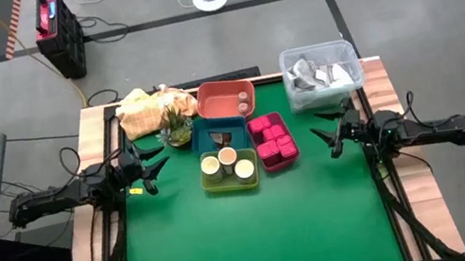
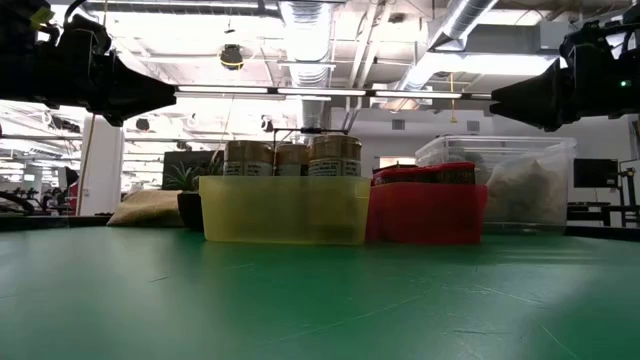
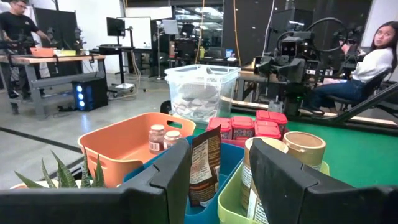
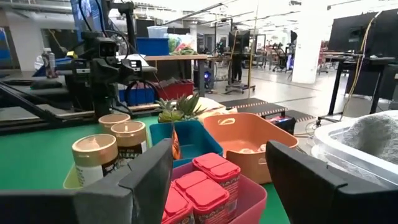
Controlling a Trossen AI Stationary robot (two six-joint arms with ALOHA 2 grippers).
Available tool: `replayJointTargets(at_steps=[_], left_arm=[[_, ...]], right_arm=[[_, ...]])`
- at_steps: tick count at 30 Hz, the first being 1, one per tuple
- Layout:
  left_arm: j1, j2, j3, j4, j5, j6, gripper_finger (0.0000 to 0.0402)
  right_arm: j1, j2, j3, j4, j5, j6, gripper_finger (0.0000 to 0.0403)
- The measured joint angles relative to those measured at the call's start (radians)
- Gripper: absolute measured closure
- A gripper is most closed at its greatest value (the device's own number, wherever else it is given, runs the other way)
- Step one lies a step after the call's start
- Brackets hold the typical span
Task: Sort spices by type
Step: Return to Home Position
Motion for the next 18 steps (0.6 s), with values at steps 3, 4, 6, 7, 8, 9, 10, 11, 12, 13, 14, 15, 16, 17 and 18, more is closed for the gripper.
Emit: replayJointTargets(at_steps=[3, 4, 6, 7, 8, 9, 10, 11, 12, 13, 14, 15, 16, 17, 18], left_arm=[[0.0, 0.0, 0.0, 0.0, 0.0, 0.0, 0.0248], [0.0, 0.0, 0.0, 0.0, 0.0, 0.0, 0.0248], [0.0, 0.0, 0.0, 0.0, 0.0, 0.0, 0.0248], [0.0, 0.0, 0.0, 0.0, 0.0, 0.0, 0.0248], [0.0, 0.0, 0.0, 0.0, 0.0, 0.0, 0.0248], [0.0, 0.0, 0.0, 0.0, 0.0, 0.0, 0.0248], [0.0, 0.0, 0.0, 0.0, 0.0, 0.0, 0.0248], [0.0, 0.0, 0.0, 0.0, 0.0, 0.0, 0.0248], [0.0, 0.0, 0.0, 0.0, 0.0, 0.0, 0.0248], [0.0, 0.0, 0.0, 0.0, 0.0, 0.0, 0.0248], [0.0, 0.0, 0.0, 0.0, 0.0, 0.0, 0.0248], [0.0, 0.0, 0.0, 0.0, 0.0, 0.0, 0.0248], [0.0, 0.0, 0.0, 0.0, 0.0, 0.0, 0.0248], [0.0, 0.0, 0.0, 0.0, 0.0, 0.0, 0.0248], [0.0, 0.0, 0.0, 0.0, 0.0, 0.0, 0.0248]], right_arm=[[0.0, 0.0, 0.0, 0.0, 0.0, 0.011, 0.0121], [0.0, 0.0, 0.0, 0.0, 0.0, 0.011, 0.0121], [0.0, 0.0, 0.0, 0.0, 0.0, 0.011, 0.0121], [0.0, 0.0, 0.0, 0.0, 0.0, 0.011, 0.0121], [0.0, 0.0, 0.0, 0.0, 0.0, 0.011, 0.0121], [0.0, 0.0, 0.0, 0.0, 0.0, 0.012, 0.0121], [0.0, 0.0, 0.0, 0.0, 0.0, 0.012, 0.0121], [0.0, 0.0, 0.0, 0.0, 0.0, 0.012, 0.0121], [0.0, 0.0, 0.0, 0.0, 0.001, 0.012, 0.0121], [0.0, 0.0, 0.0, 0.0, 0.001, 0.012, 0.0121], [0.0, 0.0, 0.0, 0.0, 0.001, 0.012, 0.0121], [0.0, 0.0, 0.0, 0.0, 0.001, 0.012, 0.0121], [0.0, 0.0, 0.0, 0.0, 0.001, 0.012, 0.0121], [0.0, 0.0, 0.0, 0.0, 0.001, 0.012, 0.0121], [0.0, 0.0, 0.0, 0.0, 0.001, 0.012, 0.0121]])
